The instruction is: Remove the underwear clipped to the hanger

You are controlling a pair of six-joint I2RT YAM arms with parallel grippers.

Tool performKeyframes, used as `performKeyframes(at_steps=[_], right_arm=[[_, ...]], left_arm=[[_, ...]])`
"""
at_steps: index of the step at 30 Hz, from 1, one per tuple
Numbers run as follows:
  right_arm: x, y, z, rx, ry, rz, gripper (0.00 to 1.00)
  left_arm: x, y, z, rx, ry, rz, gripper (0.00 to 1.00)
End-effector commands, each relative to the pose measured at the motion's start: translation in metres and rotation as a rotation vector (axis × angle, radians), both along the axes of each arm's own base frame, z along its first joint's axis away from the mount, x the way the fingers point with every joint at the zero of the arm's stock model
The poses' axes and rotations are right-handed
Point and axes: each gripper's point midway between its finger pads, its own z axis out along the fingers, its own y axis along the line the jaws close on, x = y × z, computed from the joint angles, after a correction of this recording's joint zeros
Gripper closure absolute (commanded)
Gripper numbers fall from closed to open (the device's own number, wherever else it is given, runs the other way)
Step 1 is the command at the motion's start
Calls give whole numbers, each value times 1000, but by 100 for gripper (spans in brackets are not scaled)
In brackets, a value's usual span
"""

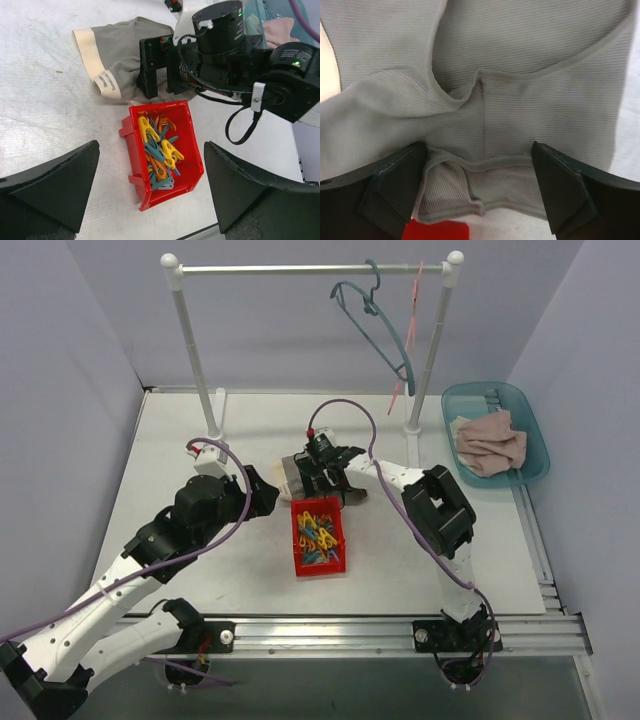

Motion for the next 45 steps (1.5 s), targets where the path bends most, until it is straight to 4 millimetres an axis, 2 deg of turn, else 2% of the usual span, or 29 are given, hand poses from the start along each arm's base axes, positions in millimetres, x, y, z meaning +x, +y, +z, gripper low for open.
performKeyframes(at_steps=[1,3,5,6,7,9,12,15,17,19,20,21,23,26,27,28,30,32,33,34,35,36,37,38,39,41,42,44,45], right_arm=[[5,17,1,56,0,19,12],[6,15,-8,73,19,23,20],[6,7,-22,61,43,13,42],[5,5,-25,59,49,11,71],[6,-2,-29,45,47,-5,85],[10,-6,-25,33,23,-7,100],[23,3,5,74,-59,22,100],[37,26,56,154,-170,108,100],[50,46,101,247,-298,162,100],[53,52,136,306,-391,199,100],[53,67,159,386,-455,255,100],[49,64,157,396,-466,268,100],[46,63,198,476,-588,285,100],[27,47,204,499,-624,281,100],[18,43,215,510,-633,291,100],[6,37,197,492,-590,302,100],[-19,33,190,513,-560,336,100],[-58,22,176,523,-528,372,100],[-73,13,189,558,-549,355,100],[-77,-1,188,554,-559,293,100],[-87,-18,166,525,-520,245,100],[-97,-32,190,584,-565,191,100],[-91,-63,190,529,-606,38,100],[-95,-82,187,516,-618,-43,100],[-101,-102,211,548,-687,-110,100],[-101,-143,213,500,-730,-310,100],[-103,-158,221,493,-760,-379,100],[-104,-194,214,424,-777,-583,100],[-102,-201,213,401,-775,-637,100]], left_arm=[[1,10,4,7,-16,32,6],[0,11,4,10,-14,33,6],[0,13,4,12,-15,37,6],[0,14,3,14,-14,37,6],[0,14,3,15,-11,38,6],[0,16,2,21,-11,41,6],[1,17,0,26,-7,45,6],[3,17,0,29,-5,54,6],[4,17,1,29,-8,55,6],[5,16,4,20,-9,54,6],[5,15,5,18,-7,48,6],[5,14,8,15,-11,47,6],[5,14,9,18,-7,47,6],[5,16,12,19,-11,54,6],[4,17,14,16,-16,57,6],[4,18,14,16,-16,57,6],[3,20,14,18,-17,64,6],[3,21,11,19,-19,66,6],[4,22,11,17,-21,70,6],[4,21,10,16,-19,69,6],[4,20,8,15,-17,65,6],[6,19,5,20,-9,63,6],[6,18,4,19,-9,58,6],[7,15,4,15,-6,50,6],[9,12,2,15,-2,45,6],[10,7,2,2,3,27,6],[13,3,2,-5,2,21,6],[14,-2,2,-13,8,5,6],[16,-4,3,-15,8,4,6]])
